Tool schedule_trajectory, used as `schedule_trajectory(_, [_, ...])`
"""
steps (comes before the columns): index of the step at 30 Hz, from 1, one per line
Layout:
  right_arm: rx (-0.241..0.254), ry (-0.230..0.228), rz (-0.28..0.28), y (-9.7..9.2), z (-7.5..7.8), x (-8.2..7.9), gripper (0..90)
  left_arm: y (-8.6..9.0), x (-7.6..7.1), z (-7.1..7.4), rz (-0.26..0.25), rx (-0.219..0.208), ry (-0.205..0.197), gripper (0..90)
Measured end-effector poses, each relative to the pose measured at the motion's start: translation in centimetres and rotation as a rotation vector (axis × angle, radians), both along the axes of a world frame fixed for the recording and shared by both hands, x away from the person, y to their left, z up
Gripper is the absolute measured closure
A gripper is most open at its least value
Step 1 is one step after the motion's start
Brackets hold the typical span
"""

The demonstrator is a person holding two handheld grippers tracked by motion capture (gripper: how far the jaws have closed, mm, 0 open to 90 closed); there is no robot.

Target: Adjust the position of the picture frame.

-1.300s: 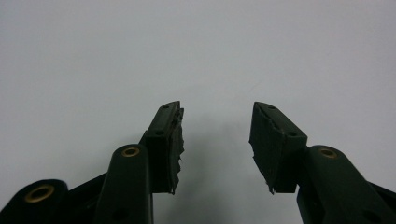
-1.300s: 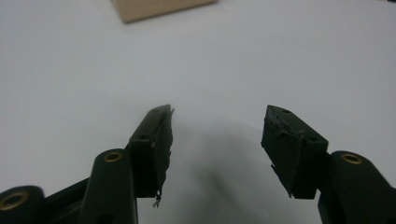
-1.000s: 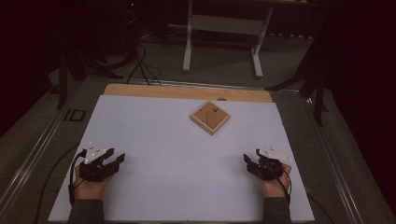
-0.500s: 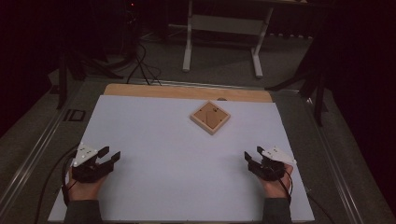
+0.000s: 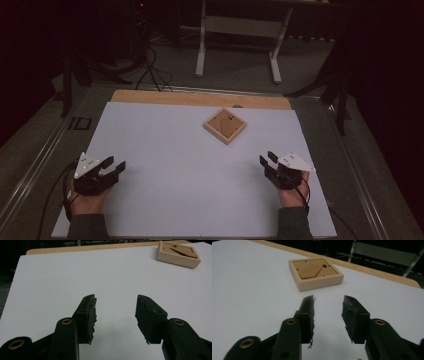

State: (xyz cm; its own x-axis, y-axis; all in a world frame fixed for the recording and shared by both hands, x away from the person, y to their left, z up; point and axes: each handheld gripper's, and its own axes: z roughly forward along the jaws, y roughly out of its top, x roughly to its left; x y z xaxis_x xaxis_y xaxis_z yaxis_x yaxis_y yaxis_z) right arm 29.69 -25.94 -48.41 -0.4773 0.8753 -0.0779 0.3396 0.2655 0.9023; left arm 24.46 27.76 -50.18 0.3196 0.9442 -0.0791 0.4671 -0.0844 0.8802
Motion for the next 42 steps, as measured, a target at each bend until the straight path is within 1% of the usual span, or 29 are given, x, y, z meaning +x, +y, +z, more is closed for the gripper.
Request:
schedule_trajectory(3, [0.002, -0.004, 0.01, 0.3, 0.3, 0.5, 66.2, 0.0, 0.0, 0.1, 0.004, 0.0, -0.007, 50.3])
schedule_trajectory(5, [0.026, -0.006, 0.024, 0.5, 0.5, 1.0, 70.3, 0.0, 0.0, 0.0, 0.005, 0.001, -0.008, 50.2])
schedule_trajectory(6, [0.028, -0.005, 0.028, 0.6, 0.6, 1.2, 71.7, -0.1, 0.0, 0.0, 0.006, 0.002, -0.007, 50.2])
schedule_trajectory(10, [0.005, -0.004, 0.033, 1.2, 0.6, 2.0, 76.3, -0.1, 0.0, 0.1, 0.004, 0.004, -0.018, 49.9])
schedule_trajectory(11, [-0.006, -0.007, 0.038, 1.5, 0.6, 2.5, 80.4, 0.0, 0.0, 0.1, 0.005, 0.006, -0.019, 49.9])
schedule_trajectory(14, [-0.014, -0.005, 0.045, 1.9, 0.5, 3.2, 85.9, 0.1, 0.1, -0.1, 0.012, 0.01, -0.015, 49.6])
schedule_trajectory(16, [-0.016, -0.002, 0.034, 2.0, 0.4, 3.8, 89.4, 0.2, 0.2, -0.1, 0.012, 0.009, -0.013, 49.5])
schedule_trajectory(21, [0.005, 0.004, 0.03, 2.1, 0.2, 5.0, 89.7, 0.3, 0.2, -0.1, 0.026, -0.003, -0.019, 49.5])
schedule_trajectory(26, [-0.017, 0.006, 0.04, 3.0, 0.2, 5.7, 89.8, 0.1, 0.2, -0.1, 0.023, 0.009, -0.021, 49.5])
schedule_trajectory(28, [-0.007, 0.005, 0.044, 3.3, 0.4, 6.0, 89.8, 0.1, 0.1, -0.1, 0.023, 0.015, -0.023, 49.5])
schedule_trajectory(32, [-0.012, 0.005, 0.052, 4.2, 0.7, 6.6, 89.8, 0.2, 0.1, 0.0, 0.032, 0.004, -0.031, 49.5])
schedule_trajectory(36, [-0.021, -0.002, 0.06, 5.1, 1.1, 7.2, 89.9, 0.3, 0.4, 0.0, 0.034, -0.015, -0.035, 49.6])
schedule_trajectory(37, [-0.024, -0.001, 0.06, 5.2, 1.2, 7.4, 89.9, 0.1, 0.5, 0.0, 0.037, -0.008, -0.036, 49.6])
schedule_trajectory(39, [-0.033, -0.001, 0.06, 5.6, 1.4, 7.7, 89.9, -0.3, 0.6, 0.0, 0.032, 0.036, -0.04, 49.5])
schedule_trajectory(42, [-0.037, 0.007, 0.049, 5.8, 1.4, 8.2, 89.9, -0.9, 0.6, 0.0, 0.016, 0.059, -0.044, 49.3])
